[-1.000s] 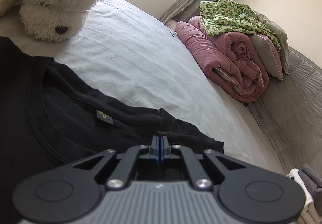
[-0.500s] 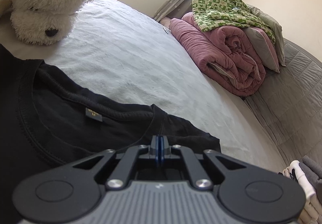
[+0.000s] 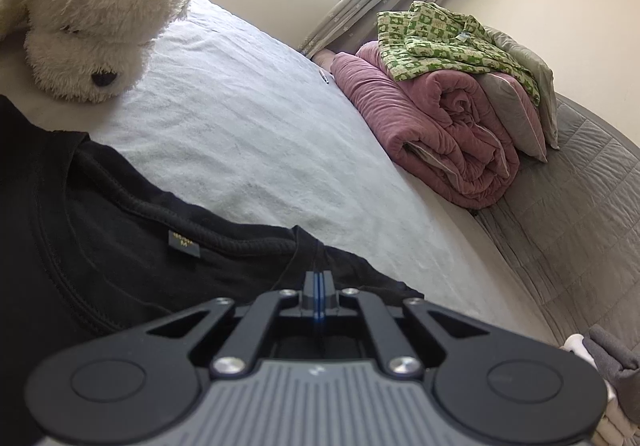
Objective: Fold clothes
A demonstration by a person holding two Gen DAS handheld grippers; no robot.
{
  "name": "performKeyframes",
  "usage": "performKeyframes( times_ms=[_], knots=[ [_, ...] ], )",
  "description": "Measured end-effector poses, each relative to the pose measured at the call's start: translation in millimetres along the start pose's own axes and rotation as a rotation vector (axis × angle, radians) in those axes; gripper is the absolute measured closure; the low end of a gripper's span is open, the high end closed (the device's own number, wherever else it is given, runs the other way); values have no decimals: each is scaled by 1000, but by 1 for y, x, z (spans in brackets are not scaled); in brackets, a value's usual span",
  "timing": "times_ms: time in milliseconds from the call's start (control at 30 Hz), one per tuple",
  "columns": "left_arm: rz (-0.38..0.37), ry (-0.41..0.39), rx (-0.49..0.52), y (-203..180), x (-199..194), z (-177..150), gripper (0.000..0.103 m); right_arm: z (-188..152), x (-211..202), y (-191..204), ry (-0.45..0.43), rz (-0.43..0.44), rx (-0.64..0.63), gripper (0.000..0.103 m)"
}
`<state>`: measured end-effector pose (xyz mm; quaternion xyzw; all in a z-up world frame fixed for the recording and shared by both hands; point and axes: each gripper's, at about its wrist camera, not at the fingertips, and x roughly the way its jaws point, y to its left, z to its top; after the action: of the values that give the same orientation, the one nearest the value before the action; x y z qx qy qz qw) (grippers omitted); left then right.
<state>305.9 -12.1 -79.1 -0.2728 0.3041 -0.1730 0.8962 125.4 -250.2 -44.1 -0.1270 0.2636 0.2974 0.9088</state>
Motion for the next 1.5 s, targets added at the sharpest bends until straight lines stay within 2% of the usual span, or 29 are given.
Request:
performKeyframes(
  times_ms=[67,233,300,433,500,600,633,667,700,800,833,867,933,967,1000,1067,1133,1233,1367,1500],
  knots=[
    [-1,1,-2,1,0,0,103,1,7,1,2,0,-5,68],
    [-3,12,-6,2,2,-1,103,3,17,1,3,-17,-2,68],
    [-2,16,-6,2,2,-1,103,3,15,-8,-9,-46,46,68],
    [1,21,-1,2,4,-2,103,11,17,-41,-20,-114,225,68],
    [1,25,2,1,5,-2,103,16,28,-57,-8,-114,313,68],
    [0,27,7,1,6,-3,103,17,47,-87,6,-78,547,68],
    [-3,28,5,1,7,-3,103,12,51,-98,9,-53,643,70],
    [-7,30,3,2,7,-3,103,7,54,-103,11,-51,693,95],
    [-11,33,-3,2,8,-3,103,3,55,-106,17,-60,706,103],
    [-2,41,-16,3,11,-4,101,-3,51,-102,3,-71,674,103],
    [-3,40,-16,2,11,-4,101,0,50,-99,5,-77,645,101],
    [-4,39,-15,2,11,-4,100,4,50,-96,6,-73,619,89],
    [-7,32,-30,4,9,-3,98,14,53,-99,0,-73,621,78],
    [-9,28,-38,5,8,-2,98,19,55,-101,-4,-73,624,61],
    [-10,25,-46,6,7,-1,98,24,58,-104,-14,-89,626,54],
    [-18,22,-62,9,7,0,98,36,71,-116,-28,-114,613,54],
    [-63,40,-84,11,11,0,99,44,87,-127,-36,-169,607,54],
    [-81,56,-95,11,15,-2,99,45,110,-143,-19,-217,602,54],
    [-93,64,-74,7,16,-4,99,38,114,-148,-65,-208,609,55],
    [-109,76,-51,3,18,-6,99,23,108,-160,-145,-117,689,54]
  ],
)
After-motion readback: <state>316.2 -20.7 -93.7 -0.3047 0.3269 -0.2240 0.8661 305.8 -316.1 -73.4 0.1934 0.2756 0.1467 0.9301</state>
